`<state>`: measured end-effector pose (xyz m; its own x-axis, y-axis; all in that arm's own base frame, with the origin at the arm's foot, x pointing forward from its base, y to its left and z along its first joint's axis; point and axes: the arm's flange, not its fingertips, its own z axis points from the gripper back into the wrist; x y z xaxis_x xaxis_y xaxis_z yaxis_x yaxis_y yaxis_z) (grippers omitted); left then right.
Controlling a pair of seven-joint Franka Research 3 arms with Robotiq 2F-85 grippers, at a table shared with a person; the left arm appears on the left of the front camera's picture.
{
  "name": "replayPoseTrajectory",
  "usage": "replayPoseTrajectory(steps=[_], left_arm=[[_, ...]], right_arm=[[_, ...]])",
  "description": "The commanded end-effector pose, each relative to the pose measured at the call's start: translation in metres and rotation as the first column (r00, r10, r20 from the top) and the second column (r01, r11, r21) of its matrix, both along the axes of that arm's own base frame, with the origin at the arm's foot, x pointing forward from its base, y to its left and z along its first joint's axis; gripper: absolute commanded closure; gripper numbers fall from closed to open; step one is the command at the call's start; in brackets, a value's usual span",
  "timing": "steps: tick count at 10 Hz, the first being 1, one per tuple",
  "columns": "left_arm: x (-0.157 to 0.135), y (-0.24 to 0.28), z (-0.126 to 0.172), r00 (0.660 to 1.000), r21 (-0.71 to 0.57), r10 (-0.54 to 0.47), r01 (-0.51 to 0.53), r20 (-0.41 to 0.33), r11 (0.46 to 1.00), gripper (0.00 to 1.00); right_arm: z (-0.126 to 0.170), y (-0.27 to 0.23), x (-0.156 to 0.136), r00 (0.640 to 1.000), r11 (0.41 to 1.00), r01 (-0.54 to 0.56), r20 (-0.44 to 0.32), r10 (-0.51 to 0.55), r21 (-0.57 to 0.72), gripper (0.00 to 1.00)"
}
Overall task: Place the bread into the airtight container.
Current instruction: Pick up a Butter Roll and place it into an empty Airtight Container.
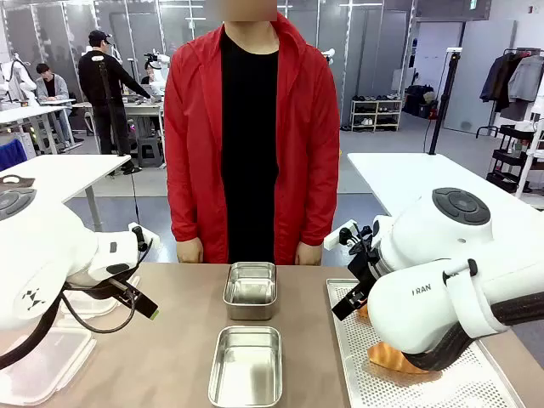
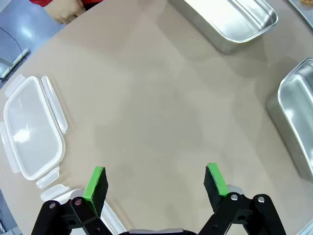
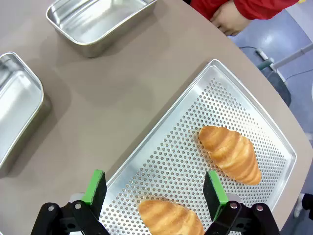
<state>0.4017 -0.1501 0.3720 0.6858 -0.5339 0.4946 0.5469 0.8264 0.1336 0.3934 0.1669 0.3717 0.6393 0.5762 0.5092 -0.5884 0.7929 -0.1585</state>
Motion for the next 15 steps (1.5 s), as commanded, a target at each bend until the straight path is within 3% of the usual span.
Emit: replayPoseTrajectory(steps=[1, 11, 13, 15], left_arm=[[0.0, 0.0, 0.0, 1.0, 0.0, 0.0, 0.0, 0.0, 1.0, 0.0], [0.0, 0.0, 0.0, 1.0, 0.0, -0.001, 0.001, 0.0, 1.0, 0.0], [0.027, -0.006, 0.048, 1.0, 0.057, -0.021, 0.02, 0.015, 0.998, 0.0], [0.046, 0.006, 0.107, 0.998, 0.004, -0.026, 0.027, -0.057, 1.0, 0.0]], right_arm=[[0.0, 0.0, 0.0, 1.0, 1.0, 0.0, 0.0, 0.0, 0.0, 0.0], [0.0, 0.0, 0.0, 1.0, 1.0, -0.002, 0.001, 0.002, -0.002, 0.0], [0.048, -0.007, 0.016, 1.0, 1.0, 0.018, -0.013, -0.018, 0.016, 0.0], [0.115, -0.022, 0.02, 0.999, 0.999, -0.01, -0.033, 0.012, 0.047, 0.0]])
